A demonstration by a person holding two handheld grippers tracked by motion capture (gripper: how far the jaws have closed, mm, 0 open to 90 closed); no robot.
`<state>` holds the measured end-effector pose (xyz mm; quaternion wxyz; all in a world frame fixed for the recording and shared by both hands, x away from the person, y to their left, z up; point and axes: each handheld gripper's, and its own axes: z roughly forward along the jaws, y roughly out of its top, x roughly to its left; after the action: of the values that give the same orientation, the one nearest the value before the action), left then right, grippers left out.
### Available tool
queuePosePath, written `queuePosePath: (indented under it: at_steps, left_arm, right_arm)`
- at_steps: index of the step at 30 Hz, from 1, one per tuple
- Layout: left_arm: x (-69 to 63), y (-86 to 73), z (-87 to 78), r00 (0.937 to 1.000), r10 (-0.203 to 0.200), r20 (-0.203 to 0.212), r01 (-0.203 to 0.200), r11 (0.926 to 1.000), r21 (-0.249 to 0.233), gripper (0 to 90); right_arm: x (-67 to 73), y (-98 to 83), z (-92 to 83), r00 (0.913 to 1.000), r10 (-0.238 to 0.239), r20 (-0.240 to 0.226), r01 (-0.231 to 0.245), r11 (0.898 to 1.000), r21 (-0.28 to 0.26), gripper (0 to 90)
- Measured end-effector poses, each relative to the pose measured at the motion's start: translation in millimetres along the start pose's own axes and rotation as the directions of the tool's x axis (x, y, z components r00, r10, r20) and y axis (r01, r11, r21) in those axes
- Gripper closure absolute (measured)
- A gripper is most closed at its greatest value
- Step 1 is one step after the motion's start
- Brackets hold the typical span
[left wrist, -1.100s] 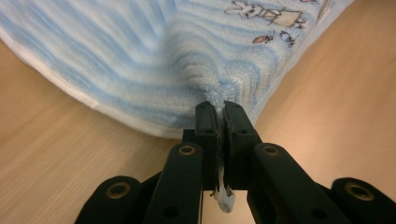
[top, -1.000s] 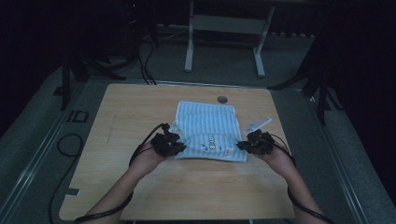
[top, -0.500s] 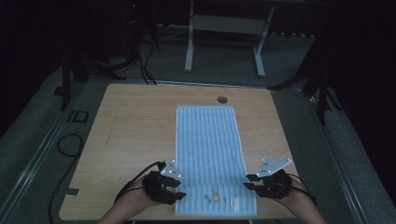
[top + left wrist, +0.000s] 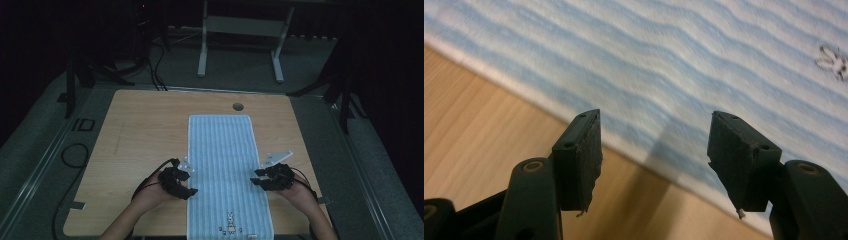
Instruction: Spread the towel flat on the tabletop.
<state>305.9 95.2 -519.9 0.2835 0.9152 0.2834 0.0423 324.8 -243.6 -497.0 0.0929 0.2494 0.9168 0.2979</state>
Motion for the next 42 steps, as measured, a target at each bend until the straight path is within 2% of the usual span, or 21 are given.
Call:
queuePosePath:
  at_steps: [1,5,10,12,18,27,31,35,38,42]
  left_arm:
    - [3.4,1.9,3.7,0.9999,0.011,-0.005,-0.011,0.9999,0.0,38.5]
    - [13.7,9.8,16.6,1.0,-0.001,-0.004,0.001,0.9999,0.012,38.5]
    - [12.7,14.4,27.6,0.9999,0.007,0.012,-0.007,0.9999,0.014,38.5]
    - [12.6,16.5,29.1,0.9998,0.01,0.017,-0.01,0.9999,0.01,38.5]
    - [9.7,24.2,35.3,0.9992,0.03,0.028,-0.03,0.9995,0.006,37.3]
    - [-2.5,37.6,44.6,0.9966,0.065,0.051,-0.066,0.9977,0.016,36.4]
    - [-5.3,39.9,46.5,0.9958,0.08,0.045,-0.081,0.9966,0.019,35.2]
    - [-5.1,41.9,45.6,0.996,0.075,0.047,-0.077,0.9965,0.034,35.2]
    - [-1.4,43.3,40.9,0.9968,0.07,0.038,-0.072,0.9971,0.027,35.2]
    - [13.2,46.7,34.2,0.999,0.044,-0.007,-0.044,0.9988,0.022,35.2]
  right_arm:
    - [-5.0,1.8,5.4,1.0,-0.001,0.01,0.0,1.0,0.003,60.8]
    - [-24.6,5.7,24.6,0.9992,0.038,0.008,-0.038,0.999,0.027,60.3]
    - [-30.3,0.4,43.0,0.999,0.035,0.027,-0.037,0.996,0.076,58.5]
    - [-30.4,-4.2,44.2,0.9986,0.044,0.03,-0.045,0.997,0.067,57.2]
    - [-29.7,-10.2,39.9,0.9981,0.05,0.036,-0.053,0.996,0.067,56.4]
    - [-36.1,-32.1,23.5,0.9946,0.092,0.049,-0.095,0.993,0.069,55.3]
    - [-38.0,-37.0,20.1,0.9926,0.11,0.051,-0.114,0.992,0.064,54.8]
    - [-38.2,-35.8,19.6,0.9923,0.117,0.04,-0.12,0.99,0.073,53.5]
    - [-40.6,-32.1,17.2,0.993,0.117,0.017,-0.118,0.99,0.072,53.4]
    - [-48.0,-21.4,6.3,0.9945,0.099,0.033,-0.101,0.994,0.052,52.9]
